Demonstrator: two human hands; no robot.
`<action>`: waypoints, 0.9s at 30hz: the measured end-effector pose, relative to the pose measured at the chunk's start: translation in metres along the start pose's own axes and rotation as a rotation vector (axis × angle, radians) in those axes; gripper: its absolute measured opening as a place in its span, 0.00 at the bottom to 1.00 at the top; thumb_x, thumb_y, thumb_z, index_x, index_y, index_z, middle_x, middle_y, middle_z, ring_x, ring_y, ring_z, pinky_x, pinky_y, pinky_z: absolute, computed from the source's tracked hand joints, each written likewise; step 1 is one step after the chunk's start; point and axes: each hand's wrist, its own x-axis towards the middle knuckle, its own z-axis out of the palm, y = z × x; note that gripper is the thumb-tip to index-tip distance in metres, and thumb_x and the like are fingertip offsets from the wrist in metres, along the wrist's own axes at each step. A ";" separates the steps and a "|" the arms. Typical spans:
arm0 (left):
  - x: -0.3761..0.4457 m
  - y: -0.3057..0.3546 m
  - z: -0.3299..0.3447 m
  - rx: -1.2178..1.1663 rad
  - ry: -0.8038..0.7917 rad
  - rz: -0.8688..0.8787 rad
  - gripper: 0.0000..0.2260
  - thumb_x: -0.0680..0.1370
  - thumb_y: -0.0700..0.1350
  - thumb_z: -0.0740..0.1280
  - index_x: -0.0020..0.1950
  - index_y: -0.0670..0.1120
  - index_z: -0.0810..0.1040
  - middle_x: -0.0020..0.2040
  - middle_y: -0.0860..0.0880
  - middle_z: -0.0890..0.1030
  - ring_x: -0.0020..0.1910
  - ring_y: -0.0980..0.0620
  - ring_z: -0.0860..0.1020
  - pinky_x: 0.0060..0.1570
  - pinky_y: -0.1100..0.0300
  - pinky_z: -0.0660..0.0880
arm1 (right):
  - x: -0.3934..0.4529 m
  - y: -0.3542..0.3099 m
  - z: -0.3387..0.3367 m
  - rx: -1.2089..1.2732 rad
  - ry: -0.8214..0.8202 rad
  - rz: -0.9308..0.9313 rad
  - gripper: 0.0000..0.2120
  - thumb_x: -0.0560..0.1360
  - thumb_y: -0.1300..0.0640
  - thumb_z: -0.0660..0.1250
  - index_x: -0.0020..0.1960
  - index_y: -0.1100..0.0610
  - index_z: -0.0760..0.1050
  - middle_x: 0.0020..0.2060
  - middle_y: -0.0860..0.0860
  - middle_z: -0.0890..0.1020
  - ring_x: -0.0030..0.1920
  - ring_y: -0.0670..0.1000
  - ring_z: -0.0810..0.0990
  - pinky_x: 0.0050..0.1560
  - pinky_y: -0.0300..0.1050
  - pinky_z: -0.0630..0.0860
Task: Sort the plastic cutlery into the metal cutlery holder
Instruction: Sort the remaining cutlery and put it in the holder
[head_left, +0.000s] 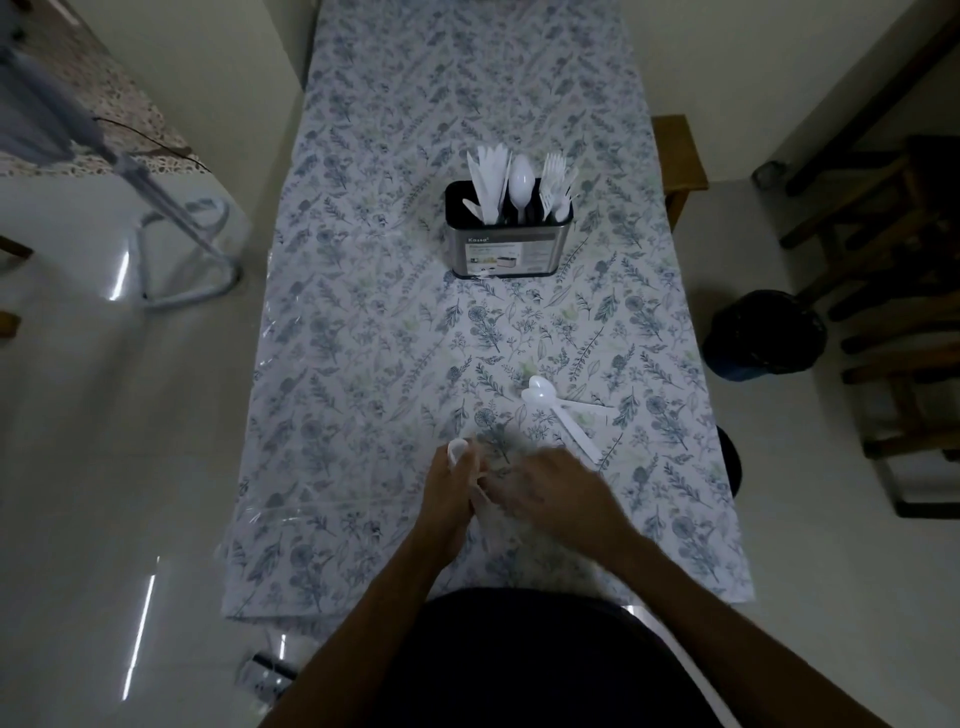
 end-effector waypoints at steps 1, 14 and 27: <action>-0.001 -0.001 -0.002 -0.022 0.008 -0.029 0.07 0.85 0.47 0.62 0.53 0.45 0.77 0.43 0.43 0.78 0.37 0.48 0.77 0.38 0.52 0.76 | 0.006 0.016 -0.004 -0.054 0.020 0.117 0.15 0.83 0.49 0.57 0.64 0.54 0.75 0.55 0.54 0.79 0.54 0.54 0.77 0.46 0.46 0.79; -0.002 0.003 -0.001 -0.111 0.016 -0.083 0.17 0.77 0.45 0.75 0.62 0.43 0.75 0.48 0.44 0.79 0.39 0.52 0.78 0.39 0.57 0.77 | 0.016 0.050 -0.029 0.081 0.205 0.458 0.05 0.77 0.52 0.70 0.50 0.53 0.79 0.40 0.50 0.82 0.39 0.51 0.80 0.37 0.44 0.78; 0.000 -0.003 0.022 0.037 0.058 -0.017 0.09 0.81 0.42 0.69 0.60 0.50 0.76 0.38 0.45 0.78 0.33 0.48 0.74 0.36 0.50 0.76 | 0.015 0.058 -0.008 -0.016 0.033 0.640 0.15 0.76 0.44 0.69 0.51 0.56 0.75 0.45 0.53 0.78 0.44 0.55 0.80 0.35 0.48 0.79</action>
